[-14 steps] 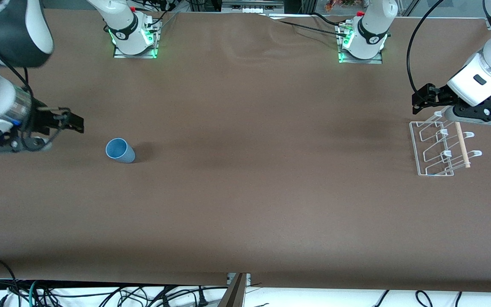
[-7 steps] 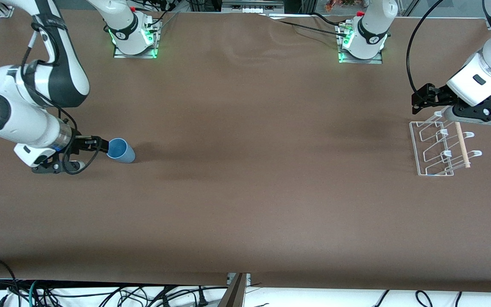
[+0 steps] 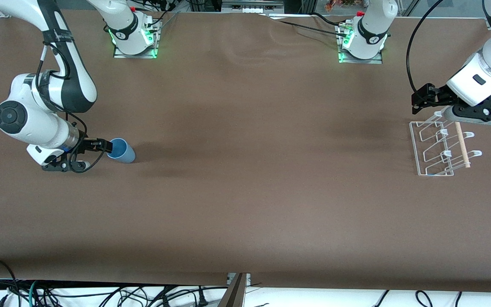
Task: Transfer cup to left arm and place on rack
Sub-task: 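Close the right gripper on the blue cup's rim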
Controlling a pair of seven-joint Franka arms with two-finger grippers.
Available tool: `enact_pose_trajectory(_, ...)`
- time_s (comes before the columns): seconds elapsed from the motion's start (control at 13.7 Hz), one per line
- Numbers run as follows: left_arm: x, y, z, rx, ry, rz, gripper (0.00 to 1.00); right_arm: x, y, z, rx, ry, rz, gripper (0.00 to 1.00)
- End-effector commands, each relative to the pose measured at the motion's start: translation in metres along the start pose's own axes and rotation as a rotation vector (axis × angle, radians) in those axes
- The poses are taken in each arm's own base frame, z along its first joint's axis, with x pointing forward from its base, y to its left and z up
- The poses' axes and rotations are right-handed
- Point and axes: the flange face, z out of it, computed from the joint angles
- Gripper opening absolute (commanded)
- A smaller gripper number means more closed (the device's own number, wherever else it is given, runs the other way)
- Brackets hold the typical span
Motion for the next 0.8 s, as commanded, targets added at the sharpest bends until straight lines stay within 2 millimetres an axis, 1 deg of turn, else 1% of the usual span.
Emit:
enact_pose_trajectory(0.0, -0.001, 0.003, -0.003, -0.017, 0.006, -0.005, 1.00, -0.004, -0.001, 0.017, 0.002, 0.002, 0.013, 1.00)
enact_pose_trajectory(0.15, -0.001, 0.003, -0.003, -0.017, 0.006, -0.005, 1.00, -0.008, -0.002, 0.027, 0.002, -0.018, 0.012, 1.00)
enact_pose_trajectory(0.29, -0.001, 0.003, -0.004, -0.017, 0.008, -0.005, 1.00, -0.010, -0.002, 0.033, 0.002, -0.023, 0.011, 1.00)
enact_pose_trajectory(0.59, -0.001, 0.003, -0.003, -0.017, 0.006, -0.004, 1.00, -0.017, -0.004, 0.056, 0.004, -0.015, 0.008, 1.00)
enact_pose_trajectory(0.73, -0.001, 0.003, -0.004, -0.017, 0.008, -0.004, 1.00, -0.018, -0.006, 0.059, 0.006, -0.020, 0.007, 0.98)
